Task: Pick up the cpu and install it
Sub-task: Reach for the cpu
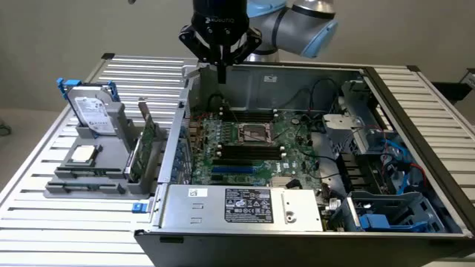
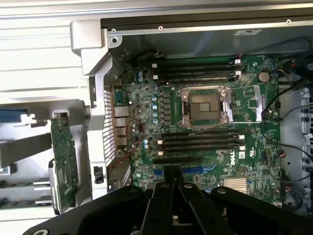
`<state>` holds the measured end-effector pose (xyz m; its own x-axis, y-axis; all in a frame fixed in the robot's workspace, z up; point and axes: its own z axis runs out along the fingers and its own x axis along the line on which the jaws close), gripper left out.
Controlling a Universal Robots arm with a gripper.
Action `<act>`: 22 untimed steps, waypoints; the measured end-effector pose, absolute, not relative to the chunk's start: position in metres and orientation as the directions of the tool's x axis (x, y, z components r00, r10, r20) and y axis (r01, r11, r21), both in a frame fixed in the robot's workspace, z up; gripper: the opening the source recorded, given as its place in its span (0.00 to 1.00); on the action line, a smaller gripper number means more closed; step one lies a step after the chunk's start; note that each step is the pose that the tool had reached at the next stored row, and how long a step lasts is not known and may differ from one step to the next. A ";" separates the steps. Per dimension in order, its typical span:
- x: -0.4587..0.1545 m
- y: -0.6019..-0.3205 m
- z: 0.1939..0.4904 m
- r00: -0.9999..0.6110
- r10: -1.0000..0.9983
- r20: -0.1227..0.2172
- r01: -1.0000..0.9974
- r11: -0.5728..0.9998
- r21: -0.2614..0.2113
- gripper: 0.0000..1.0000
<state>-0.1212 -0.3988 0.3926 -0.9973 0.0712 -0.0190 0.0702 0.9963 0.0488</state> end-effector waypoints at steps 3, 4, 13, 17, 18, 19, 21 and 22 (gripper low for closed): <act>-0.121 -0.399 0.393 -0.997 0.071 -0.019 0.070 0.996 0.049 0.11; -0.121 -0.399 0.393 -0.997 0.071 -0.019 0.070 0.996 0.049 0.11; -0.124 -0.399 0.393 -0.997 0.071 -0.020 0.070 0.996 0.048 0.11; -0.138 -0.398 0.392 -0.997 0.071 -0.042 0.069 0.996 0.049 0.11; -0.143 -0.397 0.392 -0.997 0.071 -0.042 0.069 0.996 0.049 0.11; -0.148 -0.396 0.392 -0.997 0.071 -0.042 0.069 0.996 0.049 0.11; -0.157 -0.394 0.391 -0.997 0.071 -0.043 0.069 0.996 0.049 0.11; -0.161 -0.393 0.390 -0.997 0.071 -0.042 0.069 0.996 0.049 0.11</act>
